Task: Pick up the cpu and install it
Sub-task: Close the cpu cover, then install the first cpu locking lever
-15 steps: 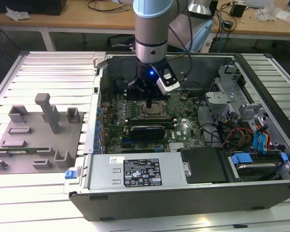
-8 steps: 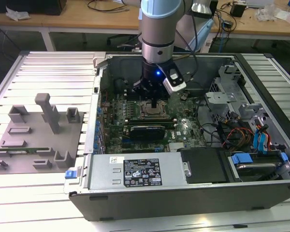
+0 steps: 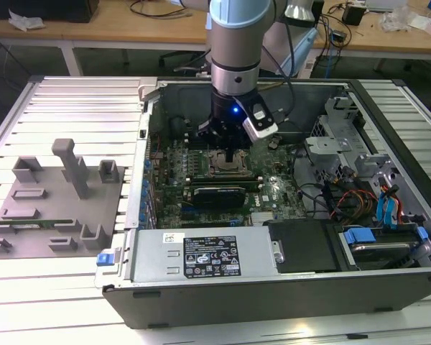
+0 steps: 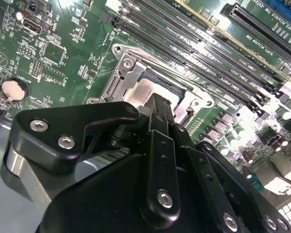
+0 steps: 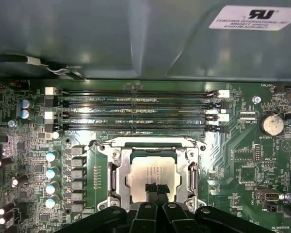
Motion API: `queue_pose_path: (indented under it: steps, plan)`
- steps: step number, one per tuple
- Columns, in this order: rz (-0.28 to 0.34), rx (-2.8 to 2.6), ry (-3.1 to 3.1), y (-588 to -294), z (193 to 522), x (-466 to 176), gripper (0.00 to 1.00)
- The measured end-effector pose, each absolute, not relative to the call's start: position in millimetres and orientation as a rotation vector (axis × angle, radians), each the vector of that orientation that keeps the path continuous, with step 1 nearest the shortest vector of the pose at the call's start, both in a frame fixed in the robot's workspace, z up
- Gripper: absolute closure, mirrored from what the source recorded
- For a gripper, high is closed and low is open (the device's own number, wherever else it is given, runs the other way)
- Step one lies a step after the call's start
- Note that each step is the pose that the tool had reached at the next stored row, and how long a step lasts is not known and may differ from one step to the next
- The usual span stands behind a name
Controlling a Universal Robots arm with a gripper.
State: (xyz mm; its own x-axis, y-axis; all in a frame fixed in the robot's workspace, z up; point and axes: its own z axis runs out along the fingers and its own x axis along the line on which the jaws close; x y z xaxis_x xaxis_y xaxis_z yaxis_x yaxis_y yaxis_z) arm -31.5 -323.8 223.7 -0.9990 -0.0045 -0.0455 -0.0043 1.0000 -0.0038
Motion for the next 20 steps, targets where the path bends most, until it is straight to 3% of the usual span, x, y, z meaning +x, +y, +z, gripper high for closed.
queue_pose_path:
  steps: [20]
  plan:
    - [-0.006,-0.006,3.096,-323.8,238.2,-31.5,0.89]
